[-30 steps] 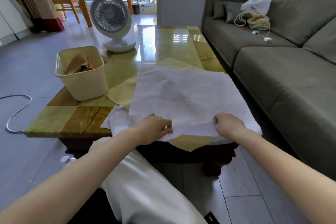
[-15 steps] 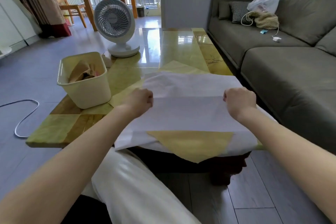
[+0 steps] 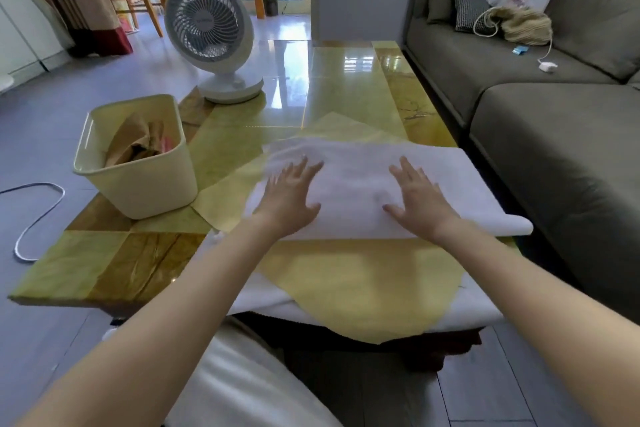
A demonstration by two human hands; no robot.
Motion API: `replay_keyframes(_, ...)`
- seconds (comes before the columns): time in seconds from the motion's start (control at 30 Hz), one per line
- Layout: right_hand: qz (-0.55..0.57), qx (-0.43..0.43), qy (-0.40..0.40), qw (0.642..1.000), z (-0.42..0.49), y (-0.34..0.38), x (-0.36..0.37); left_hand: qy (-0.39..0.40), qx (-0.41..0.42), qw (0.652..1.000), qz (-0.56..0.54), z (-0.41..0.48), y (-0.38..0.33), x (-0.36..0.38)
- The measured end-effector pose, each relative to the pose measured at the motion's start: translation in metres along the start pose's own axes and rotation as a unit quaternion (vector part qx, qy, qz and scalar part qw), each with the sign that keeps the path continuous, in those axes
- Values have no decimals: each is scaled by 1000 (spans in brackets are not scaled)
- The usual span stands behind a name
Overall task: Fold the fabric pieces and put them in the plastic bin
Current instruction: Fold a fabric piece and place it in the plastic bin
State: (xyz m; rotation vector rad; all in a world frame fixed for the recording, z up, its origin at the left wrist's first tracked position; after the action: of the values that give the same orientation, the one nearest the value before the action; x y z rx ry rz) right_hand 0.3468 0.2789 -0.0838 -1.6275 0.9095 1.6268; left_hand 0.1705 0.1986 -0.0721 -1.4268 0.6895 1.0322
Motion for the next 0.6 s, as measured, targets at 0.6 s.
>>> replay_keyframes(0.6, -59, -106, -72, 990, -57, 65, 12, 9, 11, 994, 112, -57, 4, 3)
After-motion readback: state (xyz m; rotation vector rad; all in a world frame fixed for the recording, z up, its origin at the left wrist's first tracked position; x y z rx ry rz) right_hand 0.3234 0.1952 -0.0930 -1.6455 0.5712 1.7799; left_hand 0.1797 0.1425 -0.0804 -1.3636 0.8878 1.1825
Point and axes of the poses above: each hand's wrist, its own z-axis towards the middle knuckle, its own x-axis out of the palm, y = z × x, the point moved 10 cm from there along z, towards the middle knuckle, and after that the axes turned 12 degrees about -z, right-handed, at the moved point
